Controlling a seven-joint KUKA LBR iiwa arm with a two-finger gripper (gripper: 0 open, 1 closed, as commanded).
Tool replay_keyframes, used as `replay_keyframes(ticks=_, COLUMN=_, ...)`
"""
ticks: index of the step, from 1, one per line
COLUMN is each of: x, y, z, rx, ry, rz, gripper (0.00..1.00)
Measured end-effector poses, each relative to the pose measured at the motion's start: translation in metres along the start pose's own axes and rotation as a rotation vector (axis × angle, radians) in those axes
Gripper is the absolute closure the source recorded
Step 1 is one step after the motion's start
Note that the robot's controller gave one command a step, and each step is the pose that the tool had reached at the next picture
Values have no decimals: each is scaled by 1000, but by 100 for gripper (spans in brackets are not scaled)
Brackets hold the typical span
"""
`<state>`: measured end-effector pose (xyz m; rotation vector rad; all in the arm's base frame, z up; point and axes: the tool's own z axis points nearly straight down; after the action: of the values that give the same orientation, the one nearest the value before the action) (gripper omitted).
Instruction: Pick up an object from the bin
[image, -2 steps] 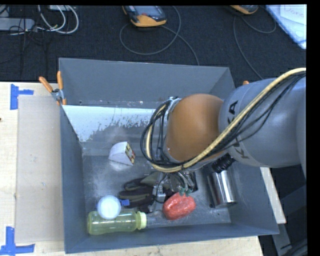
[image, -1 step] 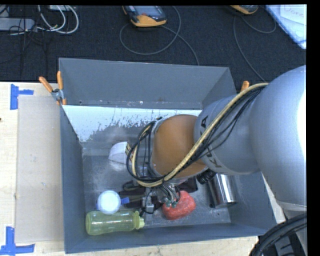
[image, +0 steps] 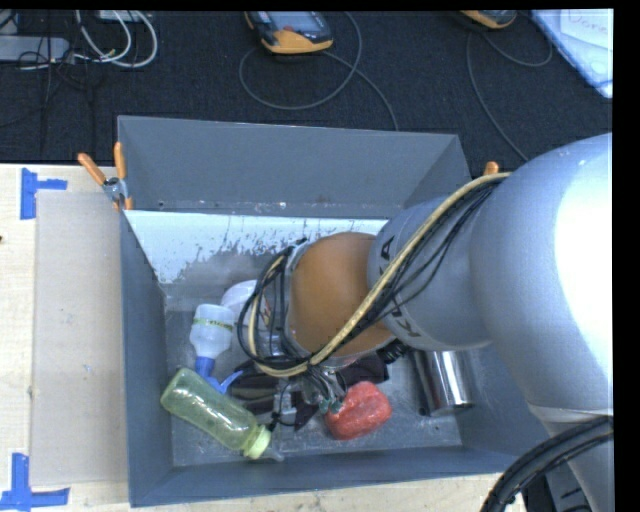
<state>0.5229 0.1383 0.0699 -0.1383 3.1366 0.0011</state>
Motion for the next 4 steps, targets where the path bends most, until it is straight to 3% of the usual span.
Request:
replay_keyframes(ticks=1, x=14, y=-17, z=0, rx=-1, ry=3, rz=75, gripper=0)
replay_keyframes(ticks=2, x=-1, y=0, z=0, rx=-1, ry=-1, rz=2, gripper=100)
replay_keyframes(ticks=4, x=0, y=0, z=-3, rx=-1, ry=0, rz=4, gripper=100)
